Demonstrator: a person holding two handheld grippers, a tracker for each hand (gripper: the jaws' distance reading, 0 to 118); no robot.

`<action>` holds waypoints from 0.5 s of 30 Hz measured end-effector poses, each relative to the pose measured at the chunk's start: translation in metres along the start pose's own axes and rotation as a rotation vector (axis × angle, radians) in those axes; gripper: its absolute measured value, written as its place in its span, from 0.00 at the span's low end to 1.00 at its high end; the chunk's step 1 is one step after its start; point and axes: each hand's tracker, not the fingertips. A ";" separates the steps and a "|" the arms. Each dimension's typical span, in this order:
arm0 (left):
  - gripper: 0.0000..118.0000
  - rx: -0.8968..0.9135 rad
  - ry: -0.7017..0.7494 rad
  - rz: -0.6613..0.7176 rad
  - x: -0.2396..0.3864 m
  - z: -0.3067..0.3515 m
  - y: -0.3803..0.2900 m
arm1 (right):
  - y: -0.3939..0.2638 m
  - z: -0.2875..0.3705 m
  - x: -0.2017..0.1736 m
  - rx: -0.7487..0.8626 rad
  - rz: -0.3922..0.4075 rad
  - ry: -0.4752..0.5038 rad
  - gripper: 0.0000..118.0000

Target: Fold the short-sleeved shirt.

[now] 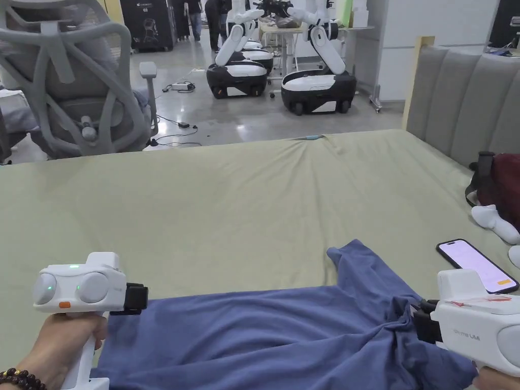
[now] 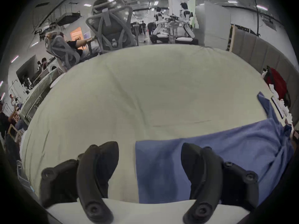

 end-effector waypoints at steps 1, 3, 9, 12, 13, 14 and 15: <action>0.69 -0.013 -0.001 -0.015 0.000 -0.007 0.000 | 0.000 -0.002 0.001 -0.007 0.002 0.000 0.00; 0.68 -0.051 0.000 -0.017 0.000 -0.021 -0.002 | -0.001 -0.005 0.002 -0.019 0.002 -0.004 0.00; 0.04 -0.041 -0.039 0.006 0.002 -0.011 -0.013 | 0.007 -0.006 0.005 -0.034 0.018 -0.014 0.00; 0.02 -0.014 -0.038 -0.010 0.010 0.002 -0.015 | 0.021 -0.007 0.006 -0.021 0.032 -0.027 0.00; 0.02 -0.003 -0.029 -0.031 0.009 0.001 -0.015 | 0.027 -0.008 0.006 -0.012 0.041 -0.033 0.00; 0.02 0.008 -0.025 -0.036 0.010 0.004 -0.015 | 0.035 -0.011 0.008 -0.002 0.045 -0.038 0.00; 0.02 0.010 -0.024 -0.035 0.011 0.006 -0.015 | 0.043 -0.016 0.010 0.003 0.041 -0.040 0.00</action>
